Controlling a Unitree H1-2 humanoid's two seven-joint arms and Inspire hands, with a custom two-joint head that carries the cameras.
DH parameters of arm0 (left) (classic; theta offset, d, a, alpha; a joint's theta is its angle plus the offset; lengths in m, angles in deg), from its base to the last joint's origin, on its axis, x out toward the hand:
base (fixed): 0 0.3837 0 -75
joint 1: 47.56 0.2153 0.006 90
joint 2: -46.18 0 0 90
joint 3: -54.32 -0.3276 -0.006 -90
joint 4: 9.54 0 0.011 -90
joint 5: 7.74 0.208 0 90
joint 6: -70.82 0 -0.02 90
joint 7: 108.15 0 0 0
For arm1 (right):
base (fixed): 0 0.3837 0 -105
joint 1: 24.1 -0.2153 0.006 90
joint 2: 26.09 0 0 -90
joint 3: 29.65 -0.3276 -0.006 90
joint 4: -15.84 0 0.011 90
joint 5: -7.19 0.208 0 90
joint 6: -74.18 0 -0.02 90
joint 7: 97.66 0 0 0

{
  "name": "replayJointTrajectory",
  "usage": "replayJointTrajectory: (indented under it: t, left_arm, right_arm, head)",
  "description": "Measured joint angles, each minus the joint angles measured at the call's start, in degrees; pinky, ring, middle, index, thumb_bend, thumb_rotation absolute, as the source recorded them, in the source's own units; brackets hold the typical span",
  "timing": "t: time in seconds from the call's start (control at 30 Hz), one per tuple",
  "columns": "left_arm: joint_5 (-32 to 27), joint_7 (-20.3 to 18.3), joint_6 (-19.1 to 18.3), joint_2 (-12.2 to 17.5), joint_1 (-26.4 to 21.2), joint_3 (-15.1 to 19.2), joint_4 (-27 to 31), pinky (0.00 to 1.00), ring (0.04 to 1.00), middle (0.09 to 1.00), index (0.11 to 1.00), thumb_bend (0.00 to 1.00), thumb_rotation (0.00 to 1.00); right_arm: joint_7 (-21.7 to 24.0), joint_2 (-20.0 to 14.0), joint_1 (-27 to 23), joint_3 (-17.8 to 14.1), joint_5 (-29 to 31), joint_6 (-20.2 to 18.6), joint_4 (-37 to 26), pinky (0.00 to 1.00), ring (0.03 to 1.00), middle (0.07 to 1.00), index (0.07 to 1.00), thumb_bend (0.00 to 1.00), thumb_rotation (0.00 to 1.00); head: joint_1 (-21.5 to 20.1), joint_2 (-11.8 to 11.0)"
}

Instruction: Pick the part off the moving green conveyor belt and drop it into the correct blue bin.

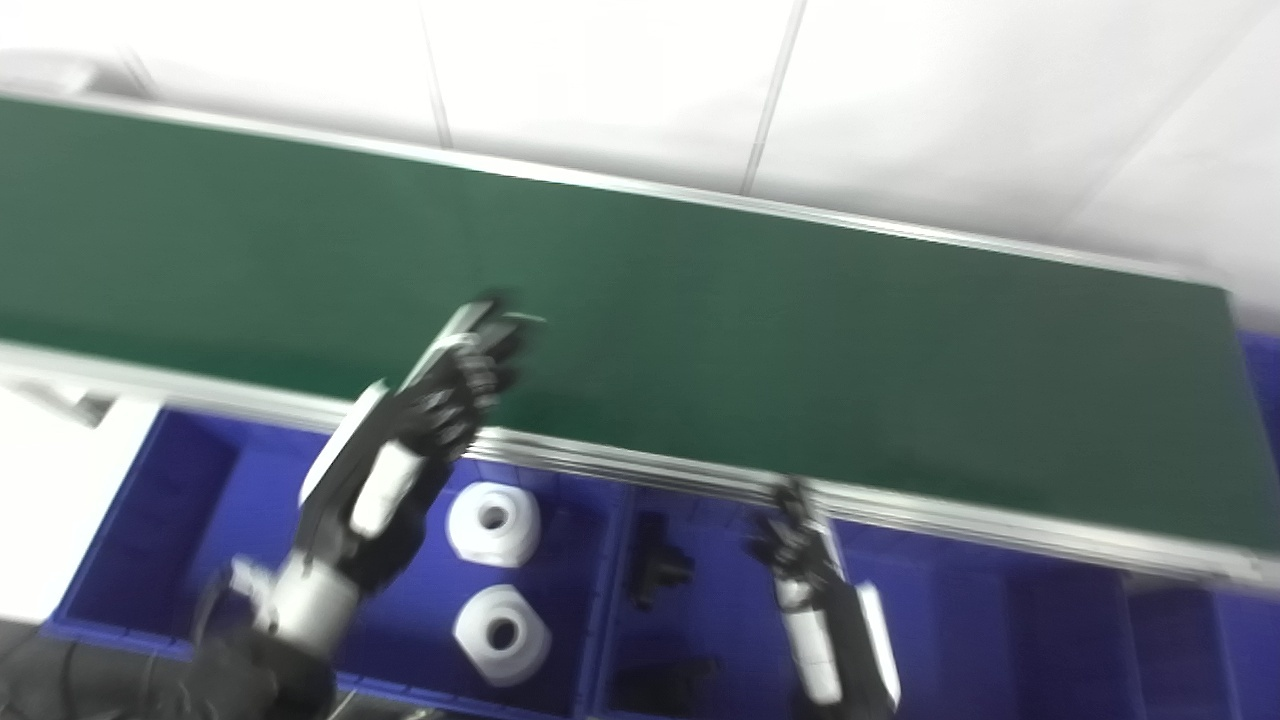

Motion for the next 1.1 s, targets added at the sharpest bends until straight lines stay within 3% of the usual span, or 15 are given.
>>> replayJointTrajectory:
  t: [0.1,0.2,0.37,0.53,0.73,0.93,1.1]
  left_arm:
    - [5.5,2.1,7.5,4.3,0.3,-1.2,-5.4,1.0,1.0,1.0,1.0,0.7,0.91]
    - [8.5,5.1,15.0,7.5,-0.6,-2.3,-9.2,1.0,1.0,1.0,1.0,0.67,0.89]
    - [12.0,8.4,19.9,9.7,-1.8,-5.5,-10.0,1.0,1.0,1.0,1.0,0.65,0.9]
    - [14.2,11.4,20.5,9.0,0.8,-8.5,-6.3,1.0,1.0,1.0,1.0,0.64,0.99]
    - [14.3,15.9,20.3,7.0,4.9,-9.5,-1.8,1.0,1.0,1.0,1.0,0.62,1.0]
    - [14.6,19.9,21.6,5.4,3.9,-10.6,-5.8,1.0,1.0,1.0,1.0,0.68,1.0]
    - [15.0,21.3,22.4,5.8,3.2,-11.0,-7.1,1.0,1.0,1.0,1.0,0.67,1.0]
  right_arm:
    - [-1.3,0.0,0.0,0.3,-0.4,-1.2,0.0,0.95,0.971,1.0,1.0,0.77,0.84]
    - [-2.7,-0.1,-0.2,1.0,-0.9,-1.4,0.0,0.96,0.975,1.0,1.0,0.77,0.85]
    - [-4.0,-0.6,-0.6,1.9,-1.2,-1.5,0.0,0.97,0.979,1.0,1.0,0.78,0.87]
    - [-4.7,-0.7,-0.6,1.9,-1.2,-2.2,0.0,0.95,0.975,1.0,1.0,0.76,0.87]
    - [-5.6,-0.8,-0.6,1.9,-1.9,-2.1,-0.3,0.97,0.969,1.0,1.0,0.76,0.91]
    - [-7.0,-0.8,-0.6,1.9,-2.0,-1.7,-0.3,0.98,0.977,1.0,1.0,0.76,0.92]
    - [-7.4,-0.8,-0.6,1.9,-2.0,-0.9,-0.3,0.97,0.974,1.0,1.0,0.76,0.91]
  head:
    - [-3.2,0.2]
    - [-3.8,0.1]
    - [-2.1,-0.2]
    - [0.7,-0.4]
    - [3.2,-0.9]
    - [3.0,-1.2]
    - [1.6,-1.6]
